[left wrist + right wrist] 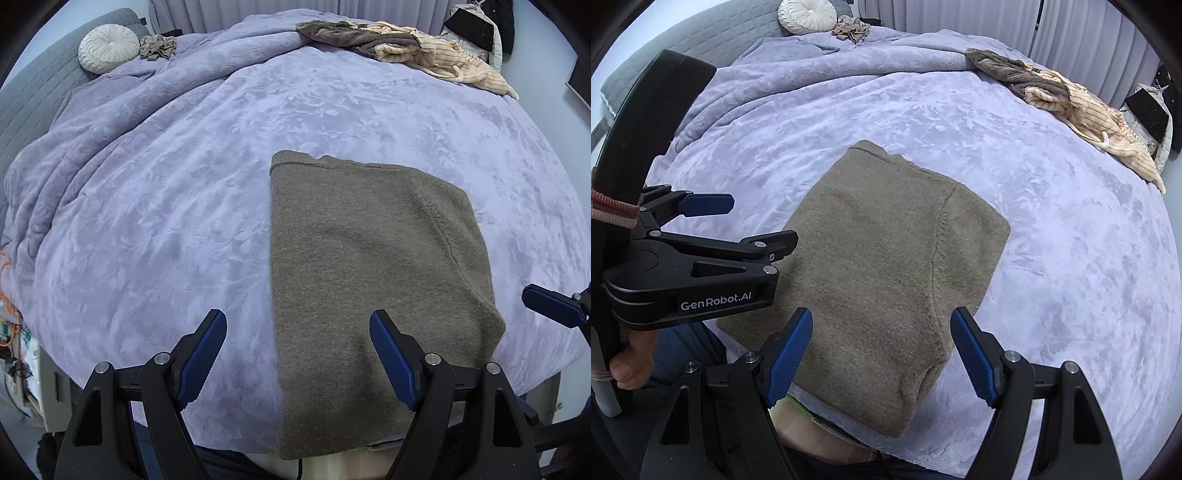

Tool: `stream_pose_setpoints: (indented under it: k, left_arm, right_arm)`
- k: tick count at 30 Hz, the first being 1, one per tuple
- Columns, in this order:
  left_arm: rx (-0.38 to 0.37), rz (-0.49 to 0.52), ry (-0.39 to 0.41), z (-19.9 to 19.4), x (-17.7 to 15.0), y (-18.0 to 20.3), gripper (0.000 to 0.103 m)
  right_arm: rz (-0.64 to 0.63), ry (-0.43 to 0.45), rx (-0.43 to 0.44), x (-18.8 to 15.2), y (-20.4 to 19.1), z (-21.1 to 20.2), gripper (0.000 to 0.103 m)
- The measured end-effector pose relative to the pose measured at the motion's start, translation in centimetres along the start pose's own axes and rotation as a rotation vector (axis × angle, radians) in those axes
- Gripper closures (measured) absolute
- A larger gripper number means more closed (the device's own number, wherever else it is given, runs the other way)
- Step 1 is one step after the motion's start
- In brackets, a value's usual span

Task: Fold small clothes

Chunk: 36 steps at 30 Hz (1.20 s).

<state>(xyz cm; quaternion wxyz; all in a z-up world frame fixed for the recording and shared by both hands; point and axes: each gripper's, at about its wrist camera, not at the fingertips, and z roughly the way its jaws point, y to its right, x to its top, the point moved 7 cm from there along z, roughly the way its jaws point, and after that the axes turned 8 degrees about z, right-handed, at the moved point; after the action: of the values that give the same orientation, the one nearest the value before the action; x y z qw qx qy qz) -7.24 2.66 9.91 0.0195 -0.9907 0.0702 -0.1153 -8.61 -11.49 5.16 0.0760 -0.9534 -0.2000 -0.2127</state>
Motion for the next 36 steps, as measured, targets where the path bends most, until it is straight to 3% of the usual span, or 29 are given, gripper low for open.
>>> stream_pose_setpoints:
  k: [8,36]
  left_arm:
    - [-0.03,0.007,-0.037,0.3,0.0,0.9,0.022]
    - [-0.116,-0.015,-0.089,3.6,1.7,0.3,0.022]
  right_arm:
    - [-0.002,-0.018,-0.043,0.3,0.8,0.1,0.023]
    - [0.048,-0.108,-0.06,2.6,3.0,2.5,0.023]
